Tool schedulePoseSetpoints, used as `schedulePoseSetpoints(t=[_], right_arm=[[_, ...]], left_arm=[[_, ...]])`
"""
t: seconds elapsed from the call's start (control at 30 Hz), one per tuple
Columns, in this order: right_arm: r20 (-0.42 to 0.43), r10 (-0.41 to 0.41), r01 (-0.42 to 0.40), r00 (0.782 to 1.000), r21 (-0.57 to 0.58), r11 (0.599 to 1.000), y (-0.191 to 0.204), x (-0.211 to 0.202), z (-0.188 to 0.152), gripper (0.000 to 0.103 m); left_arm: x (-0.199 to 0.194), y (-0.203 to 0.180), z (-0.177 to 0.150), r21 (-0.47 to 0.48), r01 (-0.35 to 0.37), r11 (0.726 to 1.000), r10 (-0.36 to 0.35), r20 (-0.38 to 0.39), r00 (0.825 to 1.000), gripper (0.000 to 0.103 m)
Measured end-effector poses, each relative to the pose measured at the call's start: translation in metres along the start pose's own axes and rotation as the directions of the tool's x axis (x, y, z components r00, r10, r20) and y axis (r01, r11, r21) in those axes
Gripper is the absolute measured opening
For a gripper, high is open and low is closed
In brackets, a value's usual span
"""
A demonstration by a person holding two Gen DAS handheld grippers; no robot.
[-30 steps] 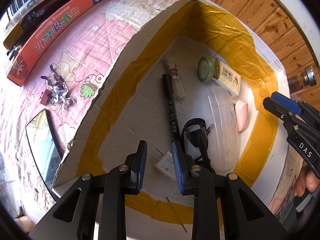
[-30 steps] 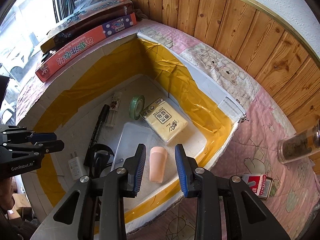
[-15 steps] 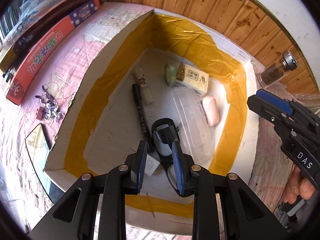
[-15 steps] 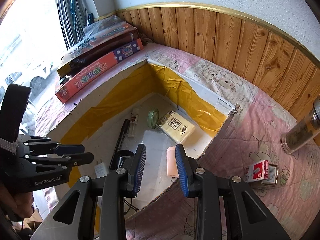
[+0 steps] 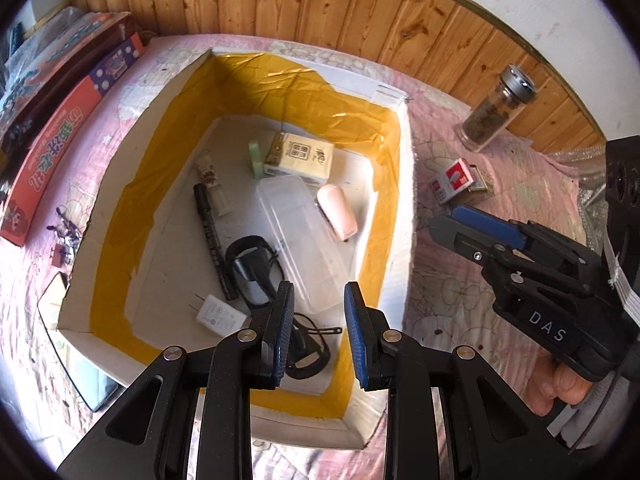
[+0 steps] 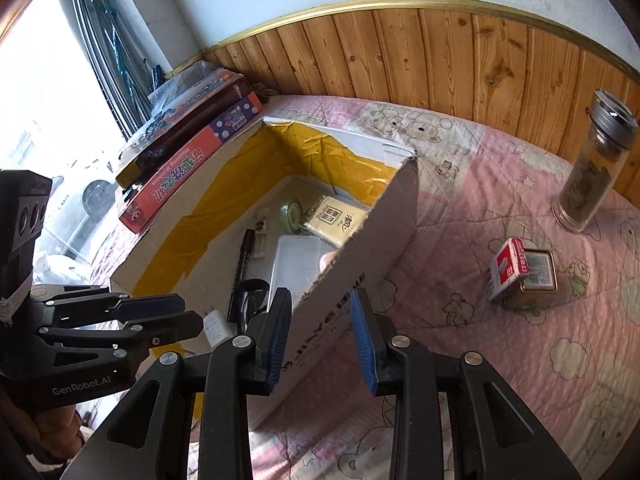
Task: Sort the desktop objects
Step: 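Move both grippers back toward the red staple box and gold tin, then grasp the red-and-white staple box with the left gripper while the right gripper grasps the gold tin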
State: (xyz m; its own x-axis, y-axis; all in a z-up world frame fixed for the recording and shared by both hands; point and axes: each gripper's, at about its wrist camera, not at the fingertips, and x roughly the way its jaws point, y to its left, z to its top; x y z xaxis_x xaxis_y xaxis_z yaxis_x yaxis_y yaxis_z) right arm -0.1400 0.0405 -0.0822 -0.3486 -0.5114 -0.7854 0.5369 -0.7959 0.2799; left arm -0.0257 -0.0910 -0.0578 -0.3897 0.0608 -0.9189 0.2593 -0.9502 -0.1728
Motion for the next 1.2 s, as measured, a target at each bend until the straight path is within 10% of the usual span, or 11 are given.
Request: schedulePoseSetpoints(t=[0.9, 1.2], right_arm=[[0.013, -0.067, 0.056, 0.998, 0.405, 0.913, -0.141, -0.012, -0.044, 0.039], [-0.007, -0.178, 0.169, 0.984, 0.349, 0.922, -0.171, 0.015, -0.013, 0.065]], left_arm=[[0.023, -0.092, 0.01, 0.128, 0.124, 0.984, -0.111, -0.101, 0.989, 0.027], [0.05, -0.127, 0.069, 0.036, 0.183, 0.983, -0.178, -0.113, 0.978, 0.038]])
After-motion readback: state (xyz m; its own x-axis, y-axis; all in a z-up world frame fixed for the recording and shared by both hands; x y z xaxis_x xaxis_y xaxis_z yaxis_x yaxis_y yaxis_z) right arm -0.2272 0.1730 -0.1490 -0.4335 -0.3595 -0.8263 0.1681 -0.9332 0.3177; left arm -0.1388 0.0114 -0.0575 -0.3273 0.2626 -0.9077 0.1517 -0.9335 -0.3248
